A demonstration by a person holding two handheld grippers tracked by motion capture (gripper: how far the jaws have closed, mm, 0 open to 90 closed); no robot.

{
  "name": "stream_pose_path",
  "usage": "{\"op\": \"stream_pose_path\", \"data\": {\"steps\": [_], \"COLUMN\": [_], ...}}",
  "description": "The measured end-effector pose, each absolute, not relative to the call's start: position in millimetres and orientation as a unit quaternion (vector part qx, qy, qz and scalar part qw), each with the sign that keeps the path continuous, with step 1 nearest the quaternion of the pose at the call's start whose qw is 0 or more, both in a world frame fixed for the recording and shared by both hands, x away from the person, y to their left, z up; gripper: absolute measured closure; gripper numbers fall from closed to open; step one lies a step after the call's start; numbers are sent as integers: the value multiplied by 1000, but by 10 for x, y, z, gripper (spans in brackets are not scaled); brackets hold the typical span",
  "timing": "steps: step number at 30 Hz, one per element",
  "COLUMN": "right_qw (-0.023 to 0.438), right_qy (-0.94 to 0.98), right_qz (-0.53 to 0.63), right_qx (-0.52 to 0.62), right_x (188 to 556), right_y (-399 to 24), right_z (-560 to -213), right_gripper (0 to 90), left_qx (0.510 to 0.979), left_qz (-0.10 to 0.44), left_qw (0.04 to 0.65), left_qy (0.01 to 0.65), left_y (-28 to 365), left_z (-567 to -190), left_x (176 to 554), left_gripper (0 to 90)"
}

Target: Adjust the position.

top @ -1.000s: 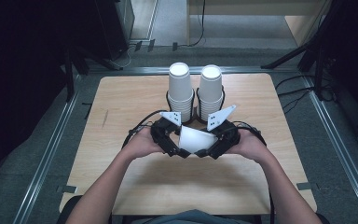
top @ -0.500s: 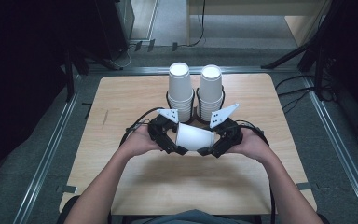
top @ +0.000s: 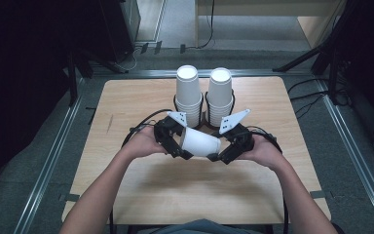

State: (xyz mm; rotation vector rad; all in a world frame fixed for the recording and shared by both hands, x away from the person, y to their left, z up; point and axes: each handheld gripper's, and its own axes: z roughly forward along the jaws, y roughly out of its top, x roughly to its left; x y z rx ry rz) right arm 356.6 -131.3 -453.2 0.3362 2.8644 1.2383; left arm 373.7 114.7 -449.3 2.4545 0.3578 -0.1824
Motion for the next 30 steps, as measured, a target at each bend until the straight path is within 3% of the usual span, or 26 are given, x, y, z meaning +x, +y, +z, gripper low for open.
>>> {"op": "stream_pose_path", "data": {"steps": [20, 30], "right_qw": [20, 6], "right_qy": [919, 924], "right_qz": [376, 364], "right_qx": [120, 113], "right_x": [3585, 3571], "right_y": [-1229, -1091], "right_z": [-4623, -4733], "right_gripper": [156, 156], "left_qx": [966, 973], "left_qz": [-54, -50], "left_qw": [228, 198], "left_qy": [112, 106], "left_y": [987, 884], "left_z": [-4431, -4512], "left_x": [3824, 3791], "left_gripper": [116, 113]}}
